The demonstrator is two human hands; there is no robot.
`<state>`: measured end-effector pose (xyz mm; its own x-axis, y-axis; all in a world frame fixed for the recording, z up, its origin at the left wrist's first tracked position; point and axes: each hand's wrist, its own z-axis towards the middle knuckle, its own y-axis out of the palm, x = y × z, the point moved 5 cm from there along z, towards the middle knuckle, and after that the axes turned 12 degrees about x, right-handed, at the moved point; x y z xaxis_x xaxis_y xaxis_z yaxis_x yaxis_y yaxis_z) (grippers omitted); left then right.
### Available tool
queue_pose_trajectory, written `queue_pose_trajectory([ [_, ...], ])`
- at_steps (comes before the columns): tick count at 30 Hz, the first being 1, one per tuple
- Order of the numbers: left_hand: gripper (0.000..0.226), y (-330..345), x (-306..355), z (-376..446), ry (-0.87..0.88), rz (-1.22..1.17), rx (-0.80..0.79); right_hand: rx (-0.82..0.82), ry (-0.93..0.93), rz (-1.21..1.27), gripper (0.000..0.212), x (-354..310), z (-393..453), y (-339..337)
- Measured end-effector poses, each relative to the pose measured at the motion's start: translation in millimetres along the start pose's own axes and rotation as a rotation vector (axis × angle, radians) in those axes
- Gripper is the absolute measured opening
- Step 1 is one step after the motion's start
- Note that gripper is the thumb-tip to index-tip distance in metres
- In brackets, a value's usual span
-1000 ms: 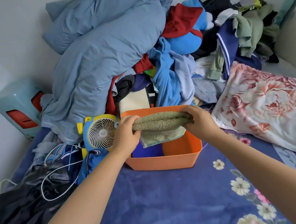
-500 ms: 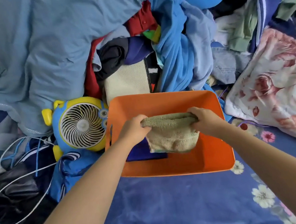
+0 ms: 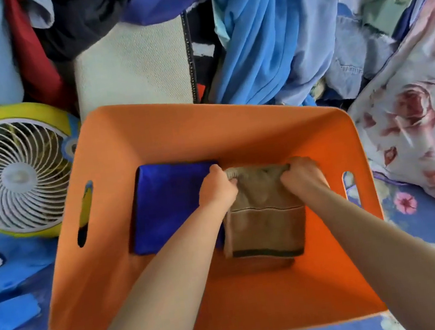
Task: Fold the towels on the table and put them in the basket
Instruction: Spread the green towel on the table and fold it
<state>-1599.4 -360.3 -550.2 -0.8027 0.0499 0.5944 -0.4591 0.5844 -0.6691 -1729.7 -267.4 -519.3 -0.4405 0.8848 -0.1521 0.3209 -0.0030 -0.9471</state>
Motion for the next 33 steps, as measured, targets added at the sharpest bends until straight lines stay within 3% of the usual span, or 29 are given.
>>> queue_pose_trajectory([
  [11,0.030,26.6,-10.4,37.1,0.013,-0.029,0.204,0.270,0.195,0.209,0.042,7.1,13.0,33.5],
  [13,0.030,29.2,-10.7,39.1,0.025,-0.012,0.214,0.377,0.065,0.175,0.044,4.2,-0.2,36.4],
  [15,0.031,30.4,-9.4,38.6,0.053,0.041,0.224,0.475,-0.244,0.131,0.043,-5.8,-10.0,45.7],
  [17,0.030,29.8,-7.5,35.9,0.112,0.101,0.242,0.444,-0.439,0.073,0.040,-5.8,-11.9,60.3],
  [21,0.025,24.2,-8.6,36.9,0.292,0.255,0.303,0.108,-0.329,0.028,0.051,8.8,-1.8,86.3],
  [24,0.028,18.2,-14.0,36.9,0.555,0.338,0.351,0.023,-0.268,-0.030,0.059,7.2,3.2,98.9],
  [27,0.049,23.3,-35.9,30.7,0.734,0.524,0.317,0.018,-0.220,-0.089,0.065,3.4,5.4,99.4],
  [30,0.091,33.6,-57.9,27.2,0.558,0.620,0.054,0.010,-0.208,-0.147,0.066,9.8,8.4,98.2],
  [33,0.090,33.5,-60.1,28.6,0.445,0.681,-0.014,-0.051,-0.186,-0.187,0.067,3.0,11.8,96.4],
])
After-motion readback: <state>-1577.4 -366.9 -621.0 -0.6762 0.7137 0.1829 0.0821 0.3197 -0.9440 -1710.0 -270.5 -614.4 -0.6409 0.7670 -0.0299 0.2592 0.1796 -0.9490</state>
